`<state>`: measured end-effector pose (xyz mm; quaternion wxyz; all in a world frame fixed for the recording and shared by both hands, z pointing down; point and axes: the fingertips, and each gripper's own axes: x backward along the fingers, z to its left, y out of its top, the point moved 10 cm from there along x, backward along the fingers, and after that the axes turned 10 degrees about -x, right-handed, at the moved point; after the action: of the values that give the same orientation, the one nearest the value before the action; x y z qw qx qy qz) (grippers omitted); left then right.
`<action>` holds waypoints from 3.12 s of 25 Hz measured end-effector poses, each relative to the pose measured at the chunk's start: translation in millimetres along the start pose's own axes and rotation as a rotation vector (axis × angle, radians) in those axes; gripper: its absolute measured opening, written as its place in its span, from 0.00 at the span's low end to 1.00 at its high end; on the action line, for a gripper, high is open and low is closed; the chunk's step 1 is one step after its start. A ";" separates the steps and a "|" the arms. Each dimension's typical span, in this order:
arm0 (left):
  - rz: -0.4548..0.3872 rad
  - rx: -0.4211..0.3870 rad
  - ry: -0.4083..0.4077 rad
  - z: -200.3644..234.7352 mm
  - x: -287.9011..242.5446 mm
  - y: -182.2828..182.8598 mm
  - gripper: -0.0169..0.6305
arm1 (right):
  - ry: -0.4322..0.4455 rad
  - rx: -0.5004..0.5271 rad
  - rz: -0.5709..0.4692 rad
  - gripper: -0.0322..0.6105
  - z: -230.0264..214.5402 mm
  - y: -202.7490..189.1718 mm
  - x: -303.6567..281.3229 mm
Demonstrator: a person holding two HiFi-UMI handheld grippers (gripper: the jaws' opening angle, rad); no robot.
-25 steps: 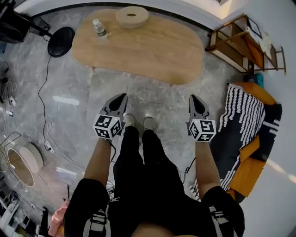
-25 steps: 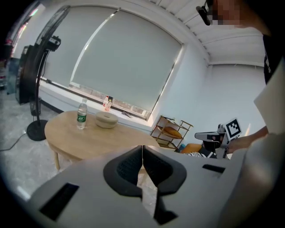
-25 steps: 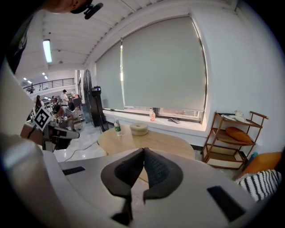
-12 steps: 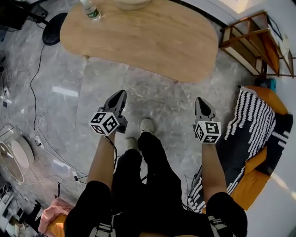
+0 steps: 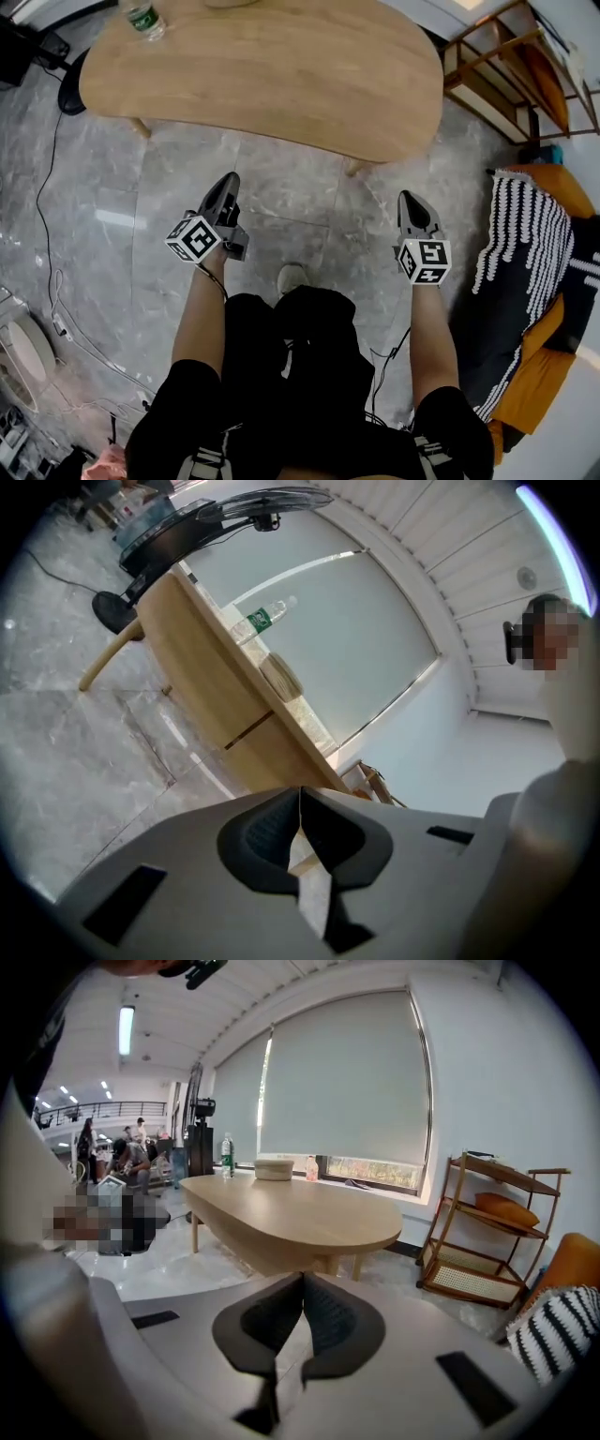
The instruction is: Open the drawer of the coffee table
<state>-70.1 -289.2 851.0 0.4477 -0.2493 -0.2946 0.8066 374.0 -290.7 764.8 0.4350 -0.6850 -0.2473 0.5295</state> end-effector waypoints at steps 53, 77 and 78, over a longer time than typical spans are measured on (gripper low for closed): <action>-0.222 0.298 -0.272 117.7 -85.6 -28.3 0.42 | 0.208 0.022 -0.058 0.26 -16.2 -25.1 -76.9; -0.068 0.328 -0.342 87.8 22.3 -49.2 0.40 | 0.176 0.061 -0.031 0.28 37.5 -71.9 15.4; -0.061 0.328 -0.346 86.8 26.0 -49.3 0.40 | 0.173 0.060 -0.032 0.28 39.9 -73.7 18.4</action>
<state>-111.9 -267.5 942.8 0.4491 -0.0223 -0.2391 0.8606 351.3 -225.9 816.2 0.4836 -0.7107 -0.2037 0.4685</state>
